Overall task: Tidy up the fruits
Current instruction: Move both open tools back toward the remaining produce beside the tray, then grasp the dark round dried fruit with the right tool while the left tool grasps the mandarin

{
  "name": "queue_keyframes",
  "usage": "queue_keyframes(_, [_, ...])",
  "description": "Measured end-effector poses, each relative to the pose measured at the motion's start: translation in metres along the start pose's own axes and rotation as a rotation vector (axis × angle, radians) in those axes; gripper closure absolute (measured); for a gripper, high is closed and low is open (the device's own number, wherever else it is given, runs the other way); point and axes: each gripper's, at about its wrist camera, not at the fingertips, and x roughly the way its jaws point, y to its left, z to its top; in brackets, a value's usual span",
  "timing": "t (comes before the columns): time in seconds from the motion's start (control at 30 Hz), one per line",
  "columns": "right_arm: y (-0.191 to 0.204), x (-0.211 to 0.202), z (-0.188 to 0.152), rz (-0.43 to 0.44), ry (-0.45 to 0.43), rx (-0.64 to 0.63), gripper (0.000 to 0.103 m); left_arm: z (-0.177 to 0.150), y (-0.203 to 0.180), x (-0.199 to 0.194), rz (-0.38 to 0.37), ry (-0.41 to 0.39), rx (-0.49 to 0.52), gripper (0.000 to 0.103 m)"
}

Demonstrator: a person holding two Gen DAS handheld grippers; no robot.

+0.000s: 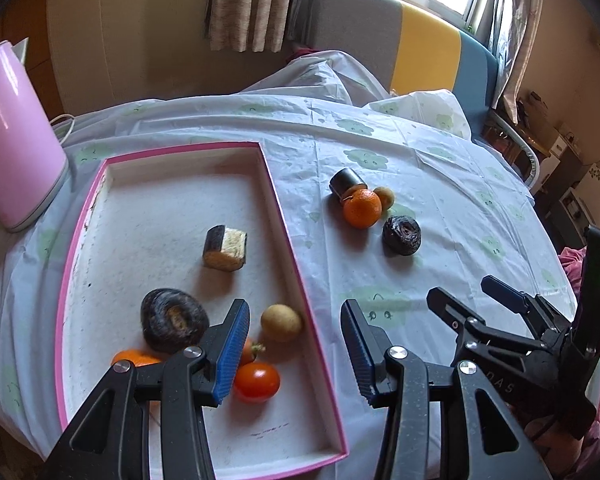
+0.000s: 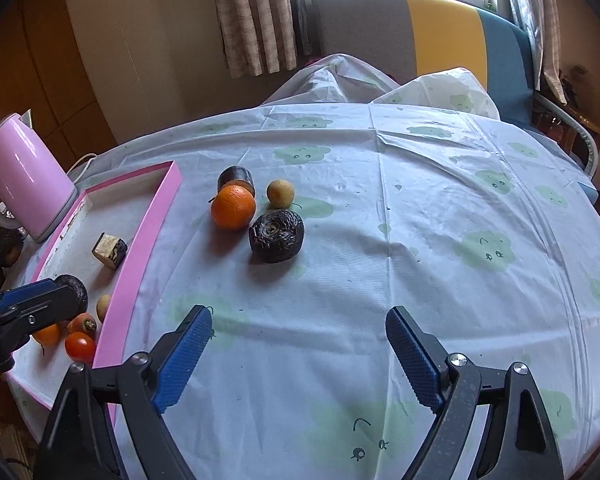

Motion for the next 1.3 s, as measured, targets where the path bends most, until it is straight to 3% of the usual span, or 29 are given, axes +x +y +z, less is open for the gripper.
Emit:
queue_keyframes(0.57, [0.01, 0.023, 0.023, 0.026, 0.003, -0.094, 0.026, 0.023, -0.018, 0.017, 0.018, -0.02, 0.039, 0.055])
queue_keyframes(1.03, [0.018, 0.053, 0.045, 0.03, 0.022, -0.163, 0.027, 0.031, -0.021, 0.029, 0.019, -0.006, 0.043, 0.055])
queue_keyframes(1.13, [0.021, 0.059, 0.047, 0.029, 0.028, -0.173, 0.039, 0.032, -0.02, 0.031, 0.018, -0.003, 0.043, 0.055])
queue_keyframes(1.2, [0.022, 0.062, 0.047, 0.027, 0.032, -0.182, 0.052, 0.034, -0.019, 0.034, 0.013, 0.005, 0.038, 0.055])
queue_keyframes(1.3, [0.021, 0.065, 0.047, 0.029, 0.038, -0.181, 0.059, 0.035, -0.02, 0.038, 0.011, 0.012, 0.035, 0.055])
